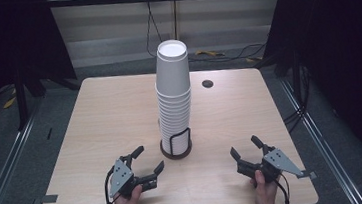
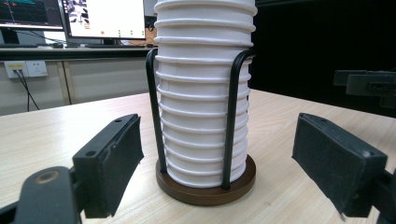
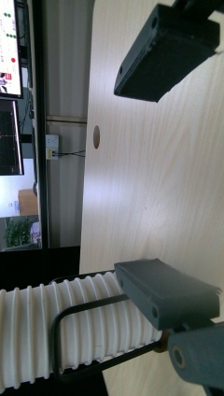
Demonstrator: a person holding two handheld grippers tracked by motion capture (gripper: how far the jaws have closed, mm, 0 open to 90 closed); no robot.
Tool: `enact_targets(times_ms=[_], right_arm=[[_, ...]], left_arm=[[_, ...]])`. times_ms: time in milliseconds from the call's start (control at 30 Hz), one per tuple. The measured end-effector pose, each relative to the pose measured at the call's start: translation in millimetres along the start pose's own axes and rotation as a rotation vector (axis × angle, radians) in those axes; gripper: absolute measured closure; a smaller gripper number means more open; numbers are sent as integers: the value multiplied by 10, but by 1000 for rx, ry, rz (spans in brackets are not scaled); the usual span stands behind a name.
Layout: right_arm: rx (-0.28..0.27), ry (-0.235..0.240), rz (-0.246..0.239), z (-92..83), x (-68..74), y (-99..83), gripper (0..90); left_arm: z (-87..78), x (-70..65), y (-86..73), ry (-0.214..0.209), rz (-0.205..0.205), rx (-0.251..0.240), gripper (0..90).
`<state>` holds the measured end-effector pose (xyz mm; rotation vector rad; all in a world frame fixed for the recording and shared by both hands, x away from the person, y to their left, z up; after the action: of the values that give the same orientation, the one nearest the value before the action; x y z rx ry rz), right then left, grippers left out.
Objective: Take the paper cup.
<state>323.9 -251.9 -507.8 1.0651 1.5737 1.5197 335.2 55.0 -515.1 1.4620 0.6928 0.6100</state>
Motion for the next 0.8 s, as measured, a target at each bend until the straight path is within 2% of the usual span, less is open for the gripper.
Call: enact_targets(times_ms=[100, 167, 200, 233, 300, 333, 400, 467, 533, 633, 700, 800], right_arm=[[-3, -13, 16, -13, -22, 2, 127], [12, -2, 20, -18, -20, -7, 130], [27, -30, 31, -16, -47, -16, 131], [38, -38, 37, -10, -59, -23, 131], [41, -31, 48, -1, -63, -25, 133], [15, -3, 69, -14, -53, -10, 138], [10, -13, 83, -12, -69, -7, 135], [23, -1, 87, -4, -62, -14, 137], [39, 12, 85, 10, -36, -24, 141], [67, 62, 83, 27, 40, -34, 204], [63, 96, 77, 39, 90, -21, 197], [76, 104, 63, 42, 117, -9, 195]], left_arm=[[0, -3, -2, -4, 1, 2, 155], [0, 1, 1, -1, 10, 0, 155], [0, 0, 1, -2, 10, 0, 155], [0, 1, 1, -1, 10, 0, 155], [-1, 4, 0, 0, 11, 2, 155], [2, -9, 0, -6, 0, 0, 155], [4, 2, 0, 0, 7, 3, 155], [5, 5, -3, 2, 7, 7, 155], [6, 3, -2, 2, 11, 7, 155], [4, 3, -3, -3, 12, 7, 155], [2, -6, 1, -4, 5, 1, 155], [-1, 5, 2, 0, 11, -1, 155]])
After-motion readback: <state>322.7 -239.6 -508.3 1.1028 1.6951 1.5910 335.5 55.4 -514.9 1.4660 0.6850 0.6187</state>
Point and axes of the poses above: each handheld gripper's, and its own axes: z roughly forward along the jaws, y roughly out of its top, x roughly to its left, the point moved 9 cm from there along z, roughly forward along the jaws, and after that the axes turned 5 degrees about y, right-handed, at the moved point
